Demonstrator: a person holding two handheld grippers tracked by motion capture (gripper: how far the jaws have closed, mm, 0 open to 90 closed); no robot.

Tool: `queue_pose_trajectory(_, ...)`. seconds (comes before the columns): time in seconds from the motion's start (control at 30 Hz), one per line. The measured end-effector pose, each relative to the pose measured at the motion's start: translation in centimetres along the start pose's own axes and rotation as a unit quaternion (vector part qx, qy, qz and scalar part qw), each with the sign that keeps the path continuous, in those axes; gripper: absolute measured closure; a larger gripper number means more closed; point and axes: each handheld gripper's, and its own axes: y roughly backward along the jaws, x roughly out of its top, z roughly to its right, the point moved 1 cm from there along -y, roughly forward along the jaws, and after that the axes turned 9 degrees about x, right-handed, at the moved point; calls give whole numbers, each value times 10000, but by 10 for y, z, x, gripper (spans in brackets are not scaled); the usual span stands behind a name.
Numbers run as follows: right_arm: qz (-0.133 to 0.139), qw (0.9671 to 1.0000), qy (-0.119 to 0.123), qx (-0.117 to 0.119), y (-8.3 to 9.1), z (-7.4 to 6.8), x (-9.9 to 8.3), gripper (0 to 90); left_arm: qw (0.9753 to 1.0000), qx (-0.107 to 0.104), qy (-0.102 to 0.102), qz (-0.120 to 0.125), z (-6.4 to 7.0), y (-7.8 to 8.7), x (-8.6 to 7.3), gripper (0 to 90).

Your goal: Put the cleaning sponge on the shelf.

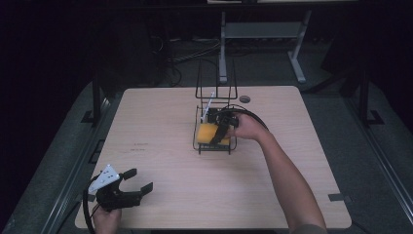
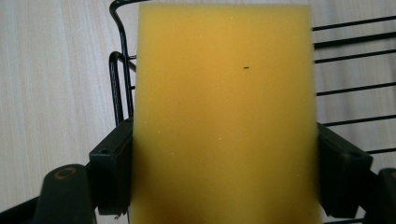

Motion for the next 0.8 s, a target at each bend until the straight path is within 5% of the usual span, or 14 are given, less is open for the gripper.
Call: queue_pose_trajectory(0.8, 90, 9999, 9, -100, 6, -4, 1, 181, 10000, -6, -4, 7, 0, 0, 0, 128)
